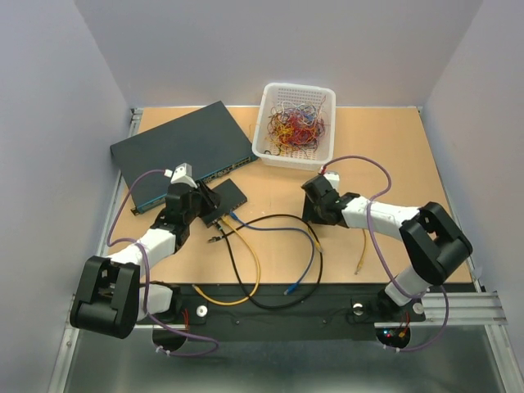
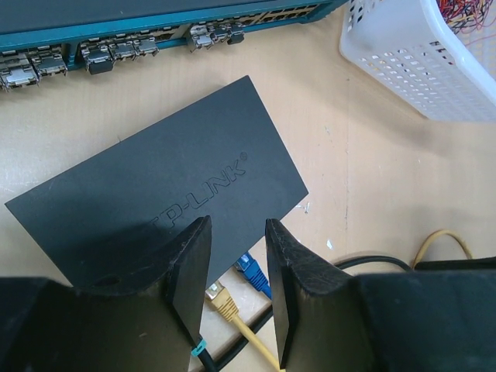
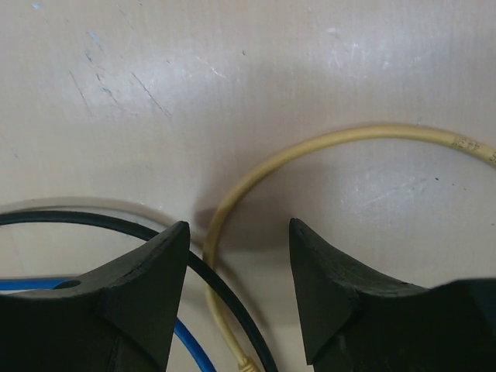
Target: Insert the plug into the switch port
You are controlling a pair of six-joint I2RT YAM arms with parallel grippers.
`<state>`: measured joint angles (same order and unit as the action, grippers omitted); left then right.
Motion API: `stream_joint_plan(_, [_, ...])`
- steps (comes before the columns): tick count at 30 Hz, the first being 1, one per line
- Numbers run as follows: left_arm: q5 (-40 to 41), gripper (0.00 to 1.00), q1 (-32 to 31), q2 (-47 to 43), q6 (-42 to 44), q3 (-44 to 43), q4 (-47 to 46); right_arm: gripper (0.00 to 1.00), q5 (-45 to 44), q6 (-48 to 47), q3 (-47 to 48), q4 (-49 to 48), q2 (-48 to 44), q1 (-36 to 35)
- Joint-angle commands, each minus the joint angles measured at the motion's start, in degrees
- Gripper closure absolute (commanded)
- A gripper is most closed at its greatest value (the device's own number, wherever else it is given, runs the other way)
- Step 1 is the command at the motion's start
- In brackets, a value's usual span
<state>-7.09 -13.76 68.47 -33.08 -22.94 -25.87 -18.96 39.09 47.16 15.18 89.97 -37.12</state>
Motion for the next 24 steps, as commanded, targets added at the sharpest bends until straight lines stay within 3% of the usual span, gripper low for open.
stream_joint_plan(1, [-0.7, 0.55, 0.0, -2.1, 1.3, 0.4, -2.6, 0.42, -1.2, 2.0, 2.9, 0.5, 2.0, -0.1])
stream_joint_plan(6, [-0.9, 0.55, 0.0, -2.3, 1.4, 0.4, -2.5, 0.45, -1.3, 2.3, 4.3, 0.4, 6.6, -0.1])
stream_joint_plan(9, [-0.9, 0.55, 0.0, -2.5, 1.4, 0.2, -2.2, 0.52, -2.2, 2.1, 5.0, 0.5, 9.0, -0.1])
stream_joint_plan(18, [-1.3, 0.55, 0.0, -2.8, 1.5, 0.4, -1.9, 0.99, -2.5, 2.3, 5.0, 0.4, 12.5, 0.1])
stream_joint_plan(24, [-1.3, 0.55, 0.0, -2.6, 1.6, 0.4, -2.1, 0.99, -5.9, 2.0, 3.7, -5.7, 7.0, 0.0])
